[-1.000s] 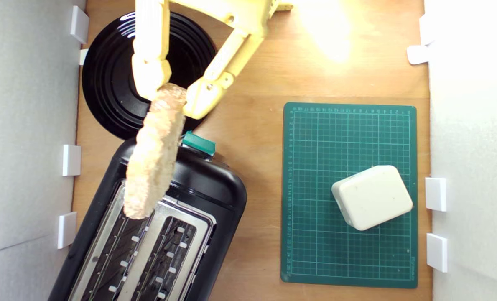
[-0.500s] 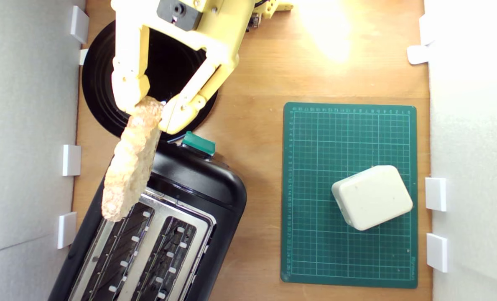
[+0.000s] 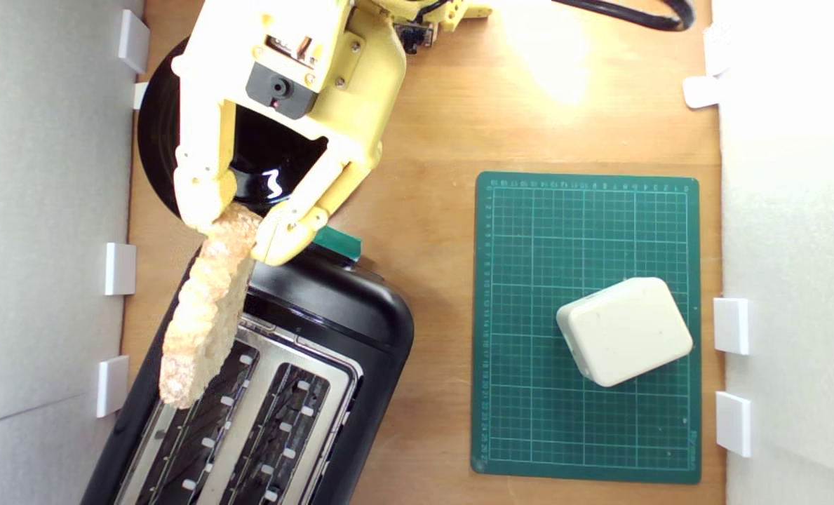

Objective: Pick bread and place in toaster

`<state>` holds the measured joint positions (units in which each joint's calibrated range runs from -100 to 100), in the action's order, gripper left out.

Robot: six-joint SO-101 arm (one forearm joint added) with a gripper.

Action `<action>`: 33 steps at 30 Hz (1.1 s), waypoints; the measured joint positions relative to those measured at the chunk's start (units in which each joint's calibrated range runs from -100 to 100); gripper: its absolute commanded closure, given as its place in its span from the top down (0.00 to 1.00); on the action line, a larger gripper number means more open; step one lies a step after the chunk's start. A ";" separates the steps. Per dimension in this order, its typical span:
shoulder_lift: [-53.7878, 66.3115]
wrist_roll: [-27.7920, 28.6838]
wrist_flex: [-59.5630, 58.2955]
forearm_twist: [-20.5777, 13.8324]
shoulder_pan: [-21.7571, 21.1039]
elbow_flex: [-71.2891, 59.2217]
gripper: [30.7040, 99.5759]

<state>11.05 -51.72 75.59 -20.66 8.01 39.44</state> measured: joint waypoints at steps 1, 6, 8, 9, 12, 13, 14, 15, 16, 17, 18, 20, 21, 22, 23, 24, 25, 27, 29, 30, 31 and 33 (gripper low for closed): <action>-0.59 0.00 -0.25 0.00 0.00 0.00 0.42; -1.93 0.00 -0.34 0.00 0.27 0.00 0.42; -1.93 0.36 -0.59 0.00 0.09 0.00 0.42; -1.93 0.78 -1.44 0.00 0.00 0.00 0.42; -1.93 1.50 -3.81 0.00 0.00 0.00 0.42; -1.93 1.55 -4.07 0.00 0.00 0.00 0.42; -1.93 1.60 -4.24 0.00 0.09 0.00 0.42; -1.93 1.60 -4.41 0.00 0.09 0.00 0.42; -1.93 1.60 -4.41 0.00 0.09 0.00 0.42; -1.93 1.60 -4.41 0.00 0.09 0.00 0.42; -1.93 1.60 -4.41 0.00 0.00 0.00 0.42; -2.77 1.60 -4.41 0.00 0.00 0.00 0.42; -3.19 1.60 -4.41 0.00 0.00 0.00 0.42; -3.95 1.60 -4.41 0.00 0.00 0.00 0.42; -4.62 1.60 -4.41 0.00 0.00 0.00 0.42; -5.04 1.60 -4.41 0.00 0.00 0.00 0.42; -5.38 1.60 -4.41 0.00 0.09 0.00 0.42; -5.46 1.71 -4.41 0.00 0.09 0.00 0.42; -5.38 1.71 -4.41 0.00 0.92 0.00 0.42; -5.38 1.71 -4.41 0.00 1.19 0.00 0.42; -5.38 1.71 -4.41 0.00 1.83 0.00 0.42; -5.38 1.71 -4.41 0.00 2.20 0.00 0.42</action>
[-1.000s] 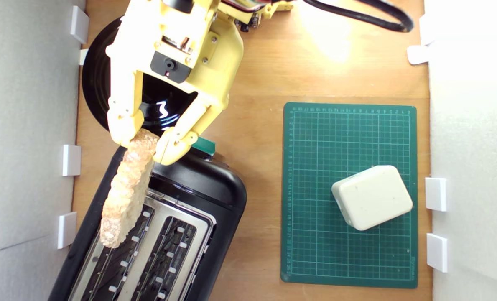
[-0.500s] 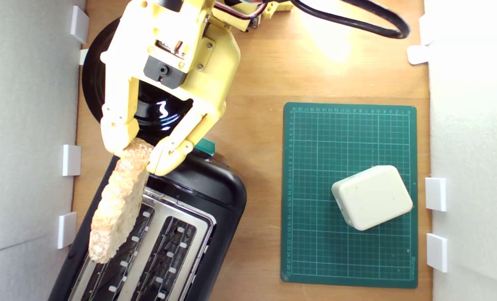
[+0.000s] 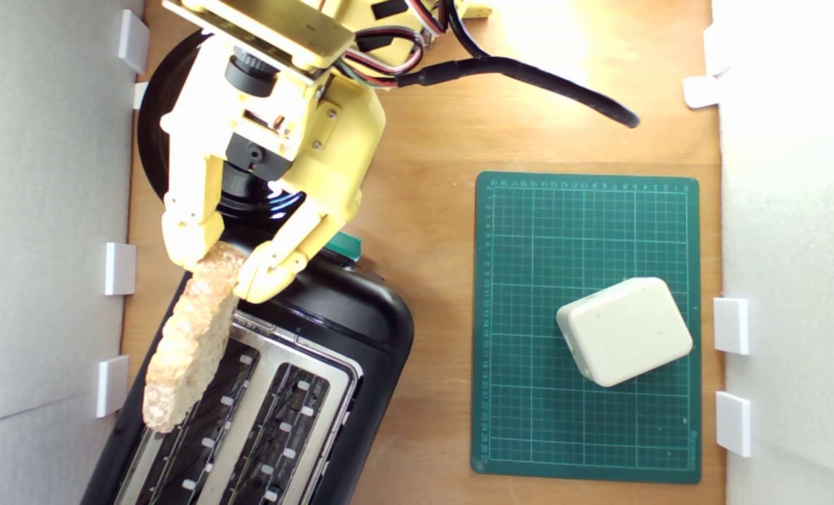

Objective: Pick bread and place in toaster

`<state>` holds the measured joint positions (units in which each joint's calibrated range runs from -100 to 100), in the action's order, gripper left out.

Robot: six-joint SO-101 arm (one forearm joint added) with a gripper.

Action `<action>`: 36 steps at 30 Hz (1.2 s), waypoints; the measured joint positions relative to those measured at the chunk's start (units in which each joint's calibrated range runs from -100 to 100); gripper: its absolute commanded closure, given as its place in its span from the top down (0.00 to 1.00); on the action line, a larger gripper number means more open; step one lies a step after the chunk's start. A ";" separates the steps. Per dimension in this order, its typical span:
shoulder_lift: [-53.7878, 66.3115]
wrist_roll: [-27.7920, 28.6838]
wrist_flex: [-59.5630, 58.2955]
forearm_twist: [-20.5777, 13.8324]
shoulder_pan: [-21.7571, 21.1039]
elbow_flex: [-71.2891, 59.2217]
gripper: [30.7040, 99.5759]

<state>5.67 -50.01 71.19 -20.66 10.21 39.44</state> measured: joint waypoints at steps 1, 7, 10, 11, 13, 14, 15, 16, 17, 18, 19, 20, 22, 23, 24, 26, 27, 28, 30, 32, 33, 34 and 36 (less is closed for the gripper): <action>0.00 0.00 0.00 0.00 0.09 0.00 0.42; 0.00 0.00 0.00 1.51 -0.27 0.00 0.42; 0.00 0.00 0.00 1.95 -0.18 0.00 0.42; 0.00 0.00 0.00 2.04 -0.18 0.00 0.42; 0.00 0.21 0.00 2.13 -0.18 0.00 0.42; 0.00 0.21 0.00 2.13 -0.18 0.00 0.42; 0.00 0.21 0.00 2.13 -0.18 0.00 0.42; 0.00 0.21 0.00 2.13 -0.18 0.00 0.42; -0.34 0.31 0.00 2.13 0.00 0.00 0.42; -0.92 0.41 0.00 2.13 0.27 0.00 0.42; -1.60 0.72 0.00 2.13 0.55 0.00 0.42; -2.10 0.93 0.00 2.13 0.92 0.00 0.42; -2.86 1.03 -0.25 2.22 1.28 0.00 0.42; -2.86 1.24 -0.34 2.22 1.28 0.00 0.42; -2.86 1.29 -0.34 2.22 1.28 0.00 0.42; -3.02 1.50 -0.34 2.22 1.46 0.00 0.42; -3.28 1.66 -0.34 2.22 1.56 0.00 0.42; -3.44 1.86 -0.34 2.22 1.56 0.00 0.42; -3.53 2.23 -0.34 2.22 1.56 0.00 0.42; -3.53 2.43 -0.34 2.22 1.56 0.00 0.42; -3.53 2.48 -0.34 2.22 1.56 0.00 0.42; -3.53 2.48 -0.34 2.22 1.56 0.00 0.42; -4.28 2.48 -0.34 2.22 1.56 0.00 0.42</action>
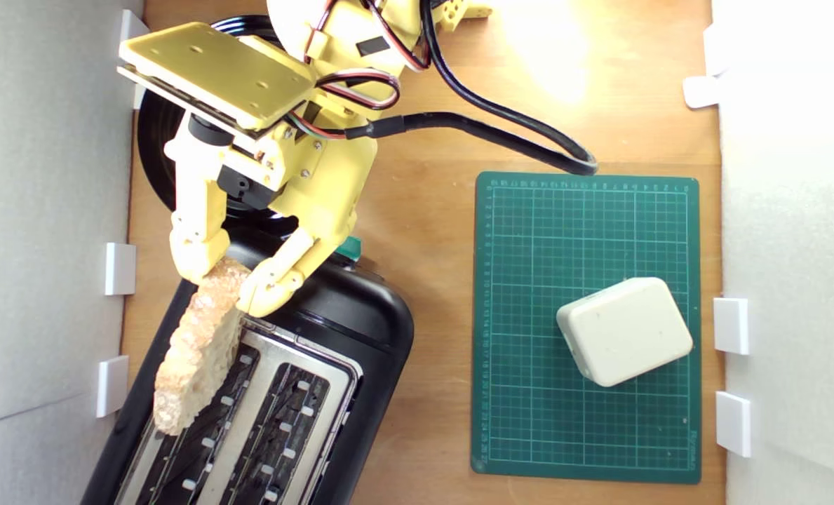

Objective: Pick bread and place in toaster

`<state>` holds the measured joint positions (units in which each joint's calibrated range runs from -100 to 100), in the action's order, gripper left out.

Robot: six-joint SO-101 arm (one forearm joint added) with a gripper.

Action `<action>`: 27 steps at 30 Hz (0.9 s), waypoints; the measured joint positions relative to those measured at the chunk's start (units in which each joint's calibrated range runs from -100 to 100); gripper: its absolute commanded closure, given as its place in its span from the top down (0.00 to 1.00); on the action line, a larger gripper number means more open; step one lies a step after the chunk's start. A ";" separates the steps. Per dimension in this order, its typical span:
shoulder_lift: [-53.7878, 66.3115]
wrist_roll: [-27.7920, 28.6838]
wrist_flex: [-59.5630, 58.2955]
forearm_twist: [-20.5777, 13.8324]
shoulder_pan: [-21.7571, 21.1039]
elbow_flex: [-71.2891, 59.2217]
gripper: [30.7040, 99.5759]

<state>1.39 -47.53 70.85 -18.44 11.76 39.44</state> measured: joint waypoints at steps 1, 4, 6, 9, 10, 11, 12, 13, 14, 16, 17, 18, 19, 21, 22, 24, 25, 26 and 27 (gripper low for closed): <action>-0.59 0.00 -0.17 0.00 0.00 0.00 0.42; -2.02 0.00 -0.85 0.00 0.00 0.00 0.42; -2.44 0.00 -0.85 0.00 0.00 0.09 0.42; -3.70 0.00 -1.10 0.00 0.09 0.46 0.42; -4.03 0.00 -1.36 0.00 0.09 0.55 0.42; -4.37 0.00 -1.36 0.00 0.09 0.74 0.42; -4.70 0.00 -1.44 0.00 0.09 0.92 0.42; -5.21 0.00 -1.95 0.00 0.09 1.02 0.42; -5.71 0.00 -2.71 0.00 0.09 1.02 0.42; -6.97 0.78 -4.49 -0.09 0.09 1.02 0.42; -7.56 1.14 -5.25 -0.09 0.09 1.02 0.42; -8.15 1.35 -5.85 -0.09 0.09 1.02 0.42; -8.65 1.40 -6.27 -0.09 0.18 1.02 0.42; -9.32 1.45 -6.78 -0.09 0.18 1.02 0.42; -9.58 1.45 -7.03 -0.09 0.18 1.02 0.42; -10.16 1.45 -7.37 -0.09 0.27 1.02 0.42; -10.42 1.45 -7.37 -0.18 0.27 1.02 0.42; -10.75 1.45 -7.46 -0.27 0.27 1.02 0.42; -11.00 1.45 -7.71 -0.27 0.27 1.02 0.42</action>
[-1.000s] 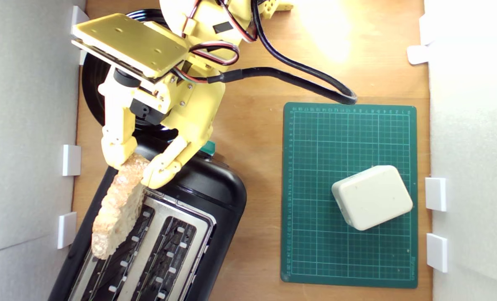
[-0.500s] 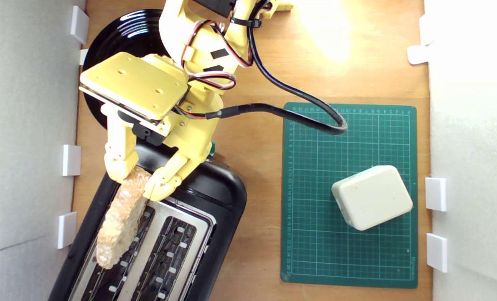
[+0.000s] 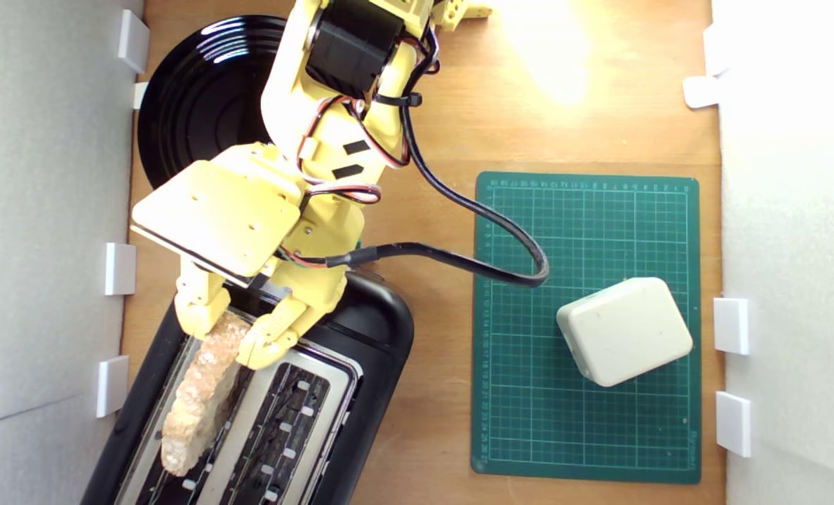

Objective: Pick bread and place in toaster

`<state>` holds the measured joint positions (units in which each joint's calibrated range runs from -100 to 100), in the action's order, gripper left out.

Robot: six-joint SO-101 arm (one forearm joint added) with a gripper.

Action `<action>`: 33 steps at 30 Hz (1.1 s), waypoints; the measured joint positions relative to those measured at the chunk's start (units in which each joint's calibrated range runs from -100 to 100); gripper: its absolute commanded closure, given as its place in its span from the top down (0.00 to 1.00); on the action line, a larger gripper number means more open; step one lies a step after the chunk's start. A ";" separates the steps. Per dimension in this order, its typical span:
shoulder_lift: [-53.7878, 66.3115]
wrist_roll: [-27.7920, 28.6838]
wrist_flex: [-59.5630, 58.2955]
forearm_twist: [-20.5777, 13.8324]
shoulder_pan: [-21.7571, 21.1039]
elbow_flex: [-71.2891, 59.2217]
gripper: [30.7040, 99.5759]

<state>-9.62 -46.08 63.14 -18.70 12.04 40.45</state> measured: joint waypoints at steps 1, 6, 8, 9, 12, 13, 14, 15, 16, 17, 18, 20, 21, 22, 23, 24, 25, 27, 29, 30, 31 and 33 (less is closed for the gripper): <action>-0.42 0.05 -0.17 -0.09 0.00 0.00 0.42; -1.60 0.26 -0.34 -0.44 0.00 0.18 0.42; -2.44 0.26 -1.02 -0.44 0.00 0.28 0.43; -2.77 0.05 -1.10 -0.62 0.00 0.28 0.45; -2.77 0.21 -1.10 -0.62 0.00 0.28 0.56; -2.77 0.26 -1.10 -0.62 0.00 0.28 0.61; -2.77 0.21 -1.19 -0.71 0.00 0.28 0.66; -2.77 0.26 -1.10 -0.53 0.00 0.28 0.72; -2.86 0.26 -0.93 -0.27 0.00 0.28 0.77; -2.86 0.31 -0.76 -0.62 0.00 0.28 0.82; -2.86 0.31 -0.76 -0.71 0.18 0.28 0.86; -2.77 0.31 -0.76 -0.53 0.82 0.28 0.91; -2.77 0.31 -0.76 -0.62 1.01 0.28 0.93; -2.77 0.31 -0.76 -0.62 1.01 0.28 0.94; -2.77 0.31 -0.76 -0.71 1.01 0.28 0.94; -2.69 0.31 -0.76 -0.71 1.01 0.28 0.94; -2.44 0.31 -0.76 -0.36 1.01 0.28 0.94; -1.18 0.31 -0.34 0.44 0.73 0.09 0.94; 0.76 0.47 -0.25 0.71 0.37 0.09 0.94; 2.35 0.47 -0.25 1.24 0.37 0.00 0.94; 4.45 0.67 -0.25 2.40 0.46 0.00 0.94; 9.32 2.38 -1.36 3.64 0.64 0.00 0.94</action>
<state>-0.29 -43.70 61.78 -15.06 12.68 40.45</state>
